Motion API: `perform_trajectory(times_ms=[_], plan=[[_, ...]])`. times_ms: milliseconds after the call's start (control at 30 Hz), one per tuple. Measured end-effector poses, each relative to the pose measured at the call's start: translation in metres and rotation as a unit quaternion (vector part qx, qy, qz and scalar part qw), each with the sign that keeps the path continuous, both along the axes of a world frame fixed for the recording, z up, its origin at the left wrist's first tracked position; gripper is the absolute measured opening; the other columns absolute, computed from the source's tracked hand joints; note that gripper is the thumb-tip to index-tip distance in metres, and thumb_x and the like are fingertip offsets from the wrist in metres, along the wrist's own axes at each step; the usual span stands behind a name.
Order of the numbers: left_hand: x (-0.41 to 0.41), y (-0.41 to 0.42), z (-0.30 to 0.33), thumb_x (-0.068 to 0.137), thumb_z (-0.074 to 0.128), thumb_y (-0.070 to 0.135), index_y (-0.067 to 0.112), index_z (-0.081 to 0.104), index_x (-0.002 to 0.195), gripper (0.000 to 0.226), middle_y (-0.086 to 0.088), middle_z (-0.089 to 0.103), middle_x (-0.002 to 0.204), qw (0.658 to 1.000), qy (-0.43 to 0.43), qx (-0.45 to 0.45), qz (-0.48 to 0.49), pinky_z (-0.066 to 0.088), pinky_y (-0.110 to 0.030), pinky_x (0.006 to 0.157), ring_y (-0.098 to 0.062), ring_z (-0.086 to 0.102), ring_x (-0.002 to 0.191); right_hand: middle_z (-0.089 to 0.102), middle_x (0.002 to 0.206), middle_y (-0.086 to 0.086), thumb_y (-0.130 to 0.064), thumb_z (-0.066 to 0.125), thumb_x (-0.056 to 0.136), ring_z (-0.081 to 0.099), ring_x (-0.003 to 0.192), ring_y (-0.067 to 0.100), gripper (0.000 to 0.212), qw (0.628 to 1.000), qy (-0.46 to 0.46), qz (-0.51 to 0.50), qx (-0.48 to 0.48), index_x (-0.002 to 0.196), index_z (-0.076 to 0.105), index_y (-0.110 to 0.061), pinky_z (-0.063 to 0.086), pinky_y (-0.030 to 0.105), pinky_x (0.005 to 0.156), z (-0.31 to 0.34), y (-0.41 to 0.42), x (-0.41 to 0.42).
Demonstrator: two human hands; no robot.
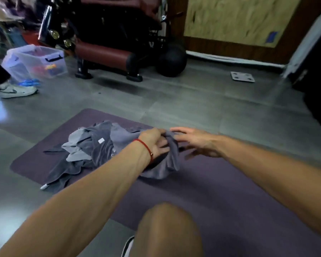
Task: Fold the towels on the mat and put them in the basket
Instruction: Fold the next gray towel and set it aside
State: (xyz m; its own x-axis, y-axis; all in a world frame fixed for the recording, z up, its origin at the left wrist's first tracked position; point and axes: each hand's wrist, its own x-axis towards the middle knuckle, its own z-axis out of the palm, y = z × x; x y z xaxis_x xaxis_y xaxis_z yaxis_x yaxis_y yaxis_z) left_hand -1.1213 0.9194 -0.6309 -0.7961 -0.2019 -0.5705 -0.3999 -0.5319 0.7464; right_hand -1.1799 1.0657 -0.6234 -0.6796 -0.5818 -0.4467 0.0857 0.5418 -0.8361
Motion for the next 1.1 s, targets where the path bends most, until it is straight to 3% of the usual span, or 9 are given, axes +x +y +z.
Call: perform_trajectory(times_ms=[133,200,300,400,467,600,767,833,1100], plan=[[0.018,0.058,0.014,0.102,0.038,0.013,0.005,0.061,0.1,0.024,-0.017,0.065,0.111,0.988,0.01,-0.016,-0.152,0.052,-0.045,0.089,-0.03,0.061,0.108,0.072,0.105,0.013,-0.004,0.072,0.086,0.067,0.086,0.021,0.031,0.988,0.103,-0.108,-0.043,0.113,0.067,-0.018,0.057,0.025,0.077,-0.023,0.065,0.033],[0.02,0.072,0.005,0.094,0.056,0.013,0.009,0.065,0.094,0.009,-0.015,0.063,0.108,0.956,0.012,-0.212,-0.203,0.058,-0.045,0.08,-0.029,0.062,0.099,0.072,0.091,0.008,0.006,0.059,0.088,0.062,0.076,0.016,0.028,0.977,0.151,-0.151,-0.022,0.105,0.072,-0.012,0.05,0.017,0.062,-0.033,0.096,0.043],[0.014,0.083,0.003,0.081,0.073,0.022,0.015,0.064,0.107,0.029,-0.007,0.063,0.104,0.759,0.034,-0.549,-0.349,0.057,-0.035,0.064,-0.025,0.062,0.086,0.076,0.09,0.003,0.006,0.048,0.09,0.066,0.078,0.01,0.036,0.972,0.141,-0.186,-0.022,0.102,0.075,-0.016,0.052,0.017,0.065,-0.042,0.141,0.049],[0.002,0.11,0.002,0.08,0.076,0.042,0.018,0.039,0.139,0.073,-0.008,0.053,0.133,0.584,0.055,-0.617,-0.525,0.053,-0.037,0.087,-0.028,0.059,0.107,0.076,0.094,0.003,0.001,0.051,0.095,0.067,0.086,0.012,0.03,0.974,0.123,-0.188,-0.037,0.098,0.074,-0.018,0.054,0.029,0.083,-0.047,0.184,0.047],[-0.005,0.14,-0.003,0.082,0.074,0.049,0.018,0.036,0.145,0.08,-0.002,0.048,0.141,0.539,0.073,-0.599,-0.587,0.042,-0.031,0.102,-0.024,0.051,0.125,0.075,0.102,0.012,-0.003,0.053,0.098,0.065,0.089,0.013,0.022,0.974,0.132,-0.182,-0.04,0.104,0.072,-0.011,0.052,0.033,0.089,-0.048,0.21,0.046],[-0.023,0.199,-0.051,0.085,0.071,0.041,0.015,0.056,0.12,0.045,-0.006,0.062,0.117,0.568,0.1,-0.621,-0.53,0.044,-0.03,0.082,-0.028,0.057,0.106,0.075,0.103,0.012,-0.01,0.057,0.099,0.064,0.088,0.012,0.017,0.97,0.172,-0.171,0.001,0.105,0.072,-0.009,0.052,0.033,0.088,-0.049,0.261,0.05],[-0.024,0.211,-0.1,0.082,0.064,0.015,0.013,0.058,0.104,0.023,-0.015,0.062,0.112,0.52,0.169,-0.684,-0.482,0.046,-0.036,0.081,-0.036,0.058,0.103,0.071,0.088,-0.014,-0.066,0.068,0.067,0.071,0.078,0.013,0.032,0.939,0.253,-0.095,0.213,0.09,0.064,-0.044,0.059,0.045,0.071,-0.052,0.347,0.056],[-0.02,0.203,-0.108,0.08,0.064,0.016,0.014,0.055,0.095,0.018,-0.014,0.06,0.108,0.496,0.184,-0.71,-0.464,0.044,-0.038,0.077,-0.038,0.057,0.099,0.07,0.088,-0.013,-0.062,0.075,0.067,0.069,0.079,0.015,0.029,0.926,0.251,-0.088,0.266,0.086,0.063,-0.044,0.059,0.043,0.072,-0.055,0.375,0.059],[-0.03,0.121,-0.124,0.084,0.059,0.014,0.003,0.058,0.101,0.02,-0.031,0.062,0.107,0.553,0.068,-0.751,-0.354,0.048,-0.047,0.081,-0.052,0.058,0.099,0.064,0.073,-0.011,-0.039,0.079,0.083,0.059,0.072,0.007,0.021,0.912,0.222,-0.099,0.33,0.072,0.062,-0.034,0.044,0.026,0.064,-0.057,0.43,0.067]])
